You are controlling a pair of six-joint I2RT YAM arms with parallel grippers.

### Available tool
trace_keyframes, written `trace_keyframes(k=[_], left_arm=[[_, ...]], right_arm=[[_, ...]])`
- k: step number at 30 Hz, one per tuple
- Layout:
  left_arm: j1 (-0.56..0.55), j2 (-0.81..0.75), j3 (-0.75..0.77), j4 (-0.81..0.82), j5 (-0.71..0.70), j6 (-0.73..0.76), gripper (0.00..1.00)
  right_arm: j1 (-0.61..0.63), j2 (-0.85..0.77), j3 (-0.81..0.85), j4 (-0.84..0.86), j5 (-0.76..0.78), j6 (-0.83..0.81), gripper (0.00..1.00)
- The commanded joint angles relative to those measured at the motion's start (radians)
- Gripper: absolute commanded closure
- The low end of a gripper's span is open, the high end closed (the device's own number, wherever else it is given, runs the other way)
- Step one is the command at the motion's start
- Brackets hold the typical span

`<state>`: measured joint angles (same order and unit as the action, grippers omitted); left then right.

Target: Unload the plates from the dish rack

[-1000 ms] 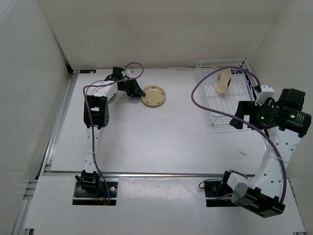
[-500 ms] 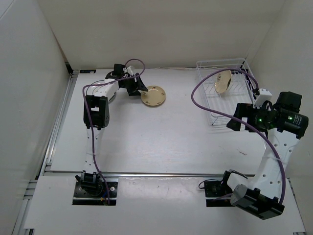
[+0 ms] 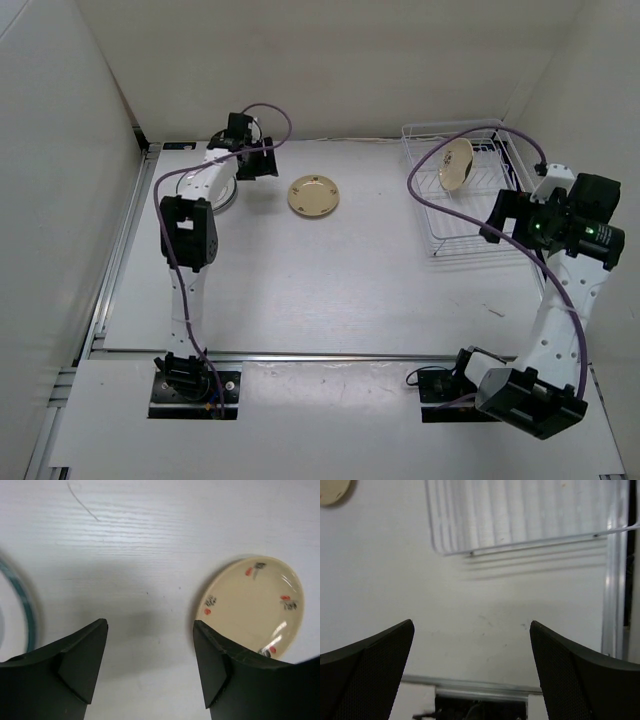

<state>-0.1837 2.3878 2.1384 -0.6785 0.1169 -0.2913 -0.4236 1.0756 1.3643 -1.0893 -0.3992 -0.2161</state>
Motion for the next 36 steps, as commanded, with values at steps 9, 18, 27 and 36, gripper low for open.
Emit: trace_keyframes(k=[9, 18, 27, 36], left_arm=[[-0.057, -0.706, -0.325, -0.067, 0.159, 0.316, 0.11], [-0.048, -0.909, -0.573, -0.15, 0.248, 0.363, 0.05], [0.062, -0.88, -0.555, -0.177, 0.29, 0.402, 0.02], [0.062, -0.816, -0.528, -0.197, 0.32, 0.423, 0.02]], right_arm=[[0.025, 0.406, 0.281, 0.378, 0.212, 0.084, 0.0], [0.155, 0.737, 0.479, 0.378, 0.339, -0.129, 0.02], [0.203, 0.966, 0.677, 0.387, 0.296, -0.089, 0.03], [0.203, 1.086, 0.779, 0.396, 0.24, -0.054, 0.15]])
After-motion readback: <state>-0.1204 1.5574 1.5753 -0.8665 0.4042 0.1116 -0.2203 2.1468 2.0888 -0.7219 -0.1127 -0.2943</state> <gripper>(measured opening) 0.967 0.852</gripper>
